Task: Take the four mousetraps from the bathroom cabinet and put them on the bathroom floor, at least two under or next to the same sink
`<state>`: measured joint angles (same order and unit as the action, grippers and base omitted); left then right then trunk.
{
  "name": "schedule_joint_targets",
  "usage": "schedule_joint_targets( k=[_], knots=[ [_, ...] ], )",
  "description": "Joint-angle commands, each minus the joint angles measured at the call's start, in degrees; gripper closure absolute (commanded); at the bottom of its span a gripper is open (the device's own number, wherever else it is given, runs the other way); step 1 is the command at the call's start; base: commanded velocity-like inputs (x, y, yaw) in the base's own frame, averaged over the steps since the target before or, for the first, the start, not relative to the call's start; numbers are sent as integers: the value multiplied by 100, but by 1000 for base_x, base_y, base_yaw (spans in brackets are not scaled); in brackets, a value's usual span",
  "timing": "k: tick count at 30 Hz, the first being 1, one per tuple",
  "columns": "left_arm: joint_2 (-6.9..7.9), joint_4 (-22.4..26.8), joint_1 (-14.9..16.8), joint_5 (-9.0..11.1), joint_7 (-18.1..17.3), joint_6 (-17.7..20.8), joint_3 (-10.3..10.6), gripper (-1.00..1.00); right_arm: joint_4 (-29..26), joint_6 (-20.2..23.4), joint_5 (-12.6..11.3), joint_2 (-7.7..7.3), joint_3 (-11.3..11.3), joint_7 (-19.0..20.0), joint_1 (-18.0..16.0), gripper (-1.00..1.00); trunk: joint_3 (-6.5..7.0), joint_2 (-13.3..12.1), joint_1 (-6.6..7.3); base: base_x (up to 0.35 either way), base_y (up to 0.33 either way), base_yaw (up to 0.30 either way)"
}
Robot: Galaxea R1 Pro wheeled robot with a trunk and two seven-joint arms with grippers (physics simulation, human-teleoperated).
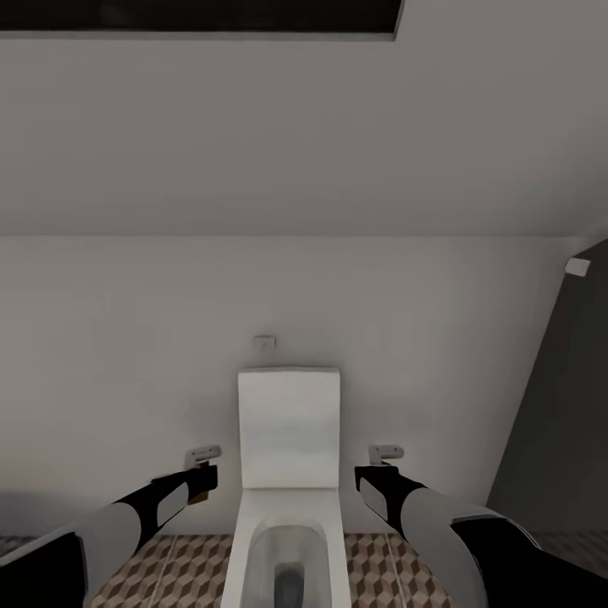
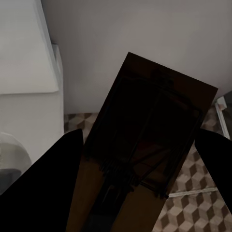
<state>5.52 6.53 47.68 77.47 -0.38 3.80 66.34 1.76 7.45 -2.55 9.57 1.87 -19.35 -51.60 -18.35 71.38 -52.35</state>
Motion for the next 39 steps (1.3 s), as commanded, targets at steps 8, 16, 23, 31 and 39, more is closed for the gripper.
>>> schedule_joint_targets(
  k=[8, 16, 23, 31, 39],
  knots=[
    [-15, 33, 5, 21, -6, 43, 28, 100, 9, 3, -27, 23, 24, -16, -8, 100, -151, 327, -177, 0, 0, 0],
    [-3, 13, 5, 17, -6, 50, 21, 100, 9, 2, -27, 7, 24, -23, -8, 100, -295, 648, -352, 0, 0, 0],
    [1, 6, 5, 16, -6, 50, 19, 100, 9, 11, -24, -4, 24, -40, -8, 100, -421, 929, -506, 0, 0, 0],
    [19, 6, 5, 22, -7, 59, 21, 100, 9, -28, -18, -11, 24, -86, -8, 100, -564, 1250, -682, 0, 0, 0],
    [61, -39, 5, 29, -8, 56, 27, 100, 9, -71, -3, -42, 21, -69, -8, 100, -708, 1571, -858, 0, 0, 0]
  ],
)
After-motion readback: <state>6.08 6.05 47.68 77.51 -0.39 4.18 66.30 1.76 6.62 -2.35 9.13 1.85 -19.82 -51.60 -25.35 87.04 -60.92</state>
